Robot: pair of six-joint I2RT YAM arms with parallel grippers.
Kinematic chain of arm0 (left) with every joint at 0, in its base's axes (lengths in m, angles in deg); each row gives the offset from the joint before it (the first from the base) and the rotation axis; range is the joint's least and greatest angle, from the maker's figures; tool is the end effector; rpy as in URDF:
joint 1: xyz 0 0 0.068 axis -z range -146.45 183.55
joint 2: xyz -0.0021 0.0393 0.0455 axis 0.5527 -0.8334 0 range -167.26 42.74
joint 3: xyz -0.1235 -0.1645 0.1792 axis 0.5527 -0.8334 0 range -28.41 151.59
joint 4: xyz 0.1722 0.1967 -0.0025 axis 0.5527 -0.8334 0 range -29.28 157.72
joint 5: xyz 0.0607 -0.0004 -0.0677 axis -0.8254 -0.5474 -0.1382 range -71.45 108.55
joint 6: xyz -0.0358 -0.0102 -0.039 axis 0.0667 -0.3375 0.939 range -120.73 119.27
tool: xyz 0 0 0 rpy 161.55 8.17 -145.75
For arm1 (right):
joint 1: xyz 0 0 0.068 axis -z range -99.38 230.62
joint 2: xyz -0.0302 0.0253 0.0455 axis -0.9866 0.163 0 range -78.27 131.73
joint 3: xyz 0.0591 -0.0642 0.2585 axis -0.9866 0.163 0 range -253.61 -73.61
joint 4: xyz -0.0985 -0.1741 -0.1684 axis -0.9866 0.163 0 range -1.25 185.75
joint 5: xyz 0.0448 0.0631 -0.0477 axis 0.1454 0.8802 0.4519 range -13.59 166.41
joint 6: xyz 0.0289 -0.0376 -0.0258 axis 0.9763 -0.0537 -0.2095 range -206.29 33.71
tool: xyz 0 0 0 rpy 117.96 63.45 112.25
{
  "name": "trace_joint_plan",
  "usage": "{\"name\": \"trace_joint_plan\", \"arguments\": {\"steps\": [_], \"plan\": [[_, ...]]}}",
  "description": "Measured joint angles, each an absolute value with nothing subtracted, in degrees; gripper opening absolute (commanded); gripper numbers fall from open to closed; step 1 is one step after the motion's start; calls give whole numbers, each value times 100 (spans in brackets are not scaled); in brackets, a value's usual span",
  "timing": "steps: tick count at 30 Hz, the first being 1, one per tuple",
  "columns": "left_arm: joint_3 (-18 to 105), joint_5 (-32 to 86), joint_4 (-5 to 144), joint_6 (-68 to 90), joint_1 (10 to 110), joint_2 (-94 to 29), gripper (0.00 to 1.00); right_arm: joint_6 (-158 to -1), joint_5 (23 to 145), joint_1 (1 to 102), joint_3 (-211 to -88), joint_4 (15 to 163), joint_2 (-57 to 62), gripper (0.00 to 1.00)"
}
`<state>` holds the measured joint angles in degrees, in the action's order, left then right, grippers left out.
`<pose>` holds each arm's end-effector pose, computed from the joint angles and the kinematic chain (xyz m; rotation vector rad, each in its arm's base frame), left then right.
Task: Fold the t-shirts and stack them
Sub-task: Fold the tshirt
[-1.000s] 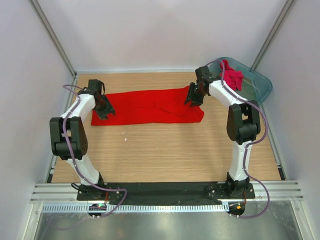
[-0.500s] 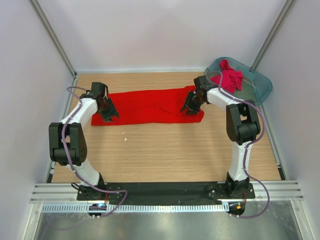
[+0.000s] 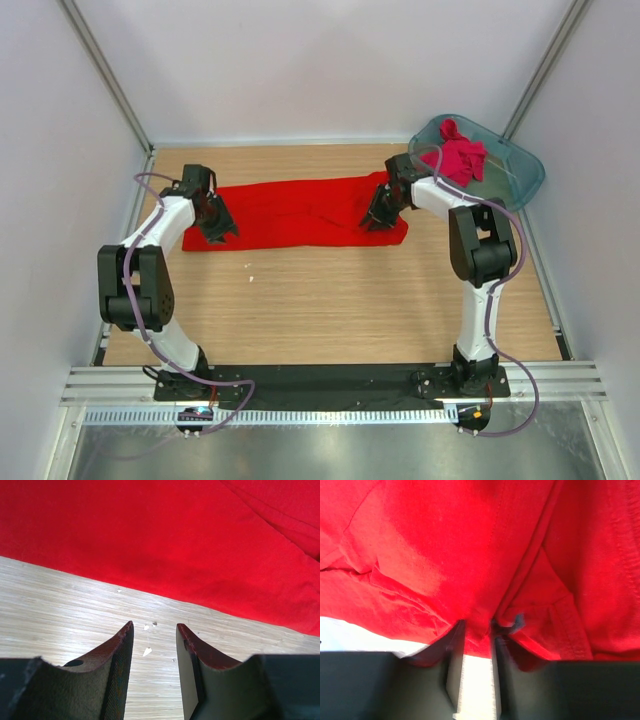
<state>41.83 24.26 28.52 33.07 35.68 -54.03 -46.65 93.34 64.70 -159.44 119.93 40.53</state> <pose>0.3417 -0.0163 0.2202 -0.7226 2.6559 -0.3130 0.4130 0.1286 0.1646 0.4824 2.7628 0.6686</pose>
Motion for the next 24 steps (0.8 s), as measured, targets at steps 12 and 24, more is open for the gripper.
{"name": "trace_joint_plan", "arguments": {"steps": [12, 24], "plan": [[4185, 2468, 2848, 3303, 3568, -5403, 41, -4392, 9533, 6400, -16355, 11702, 4115, 1], [4196, 2485, 2850, 3277, 3568, -5405, 40, -4702, 9249, 6343, -16525, 12174, 4143, 35]]}}
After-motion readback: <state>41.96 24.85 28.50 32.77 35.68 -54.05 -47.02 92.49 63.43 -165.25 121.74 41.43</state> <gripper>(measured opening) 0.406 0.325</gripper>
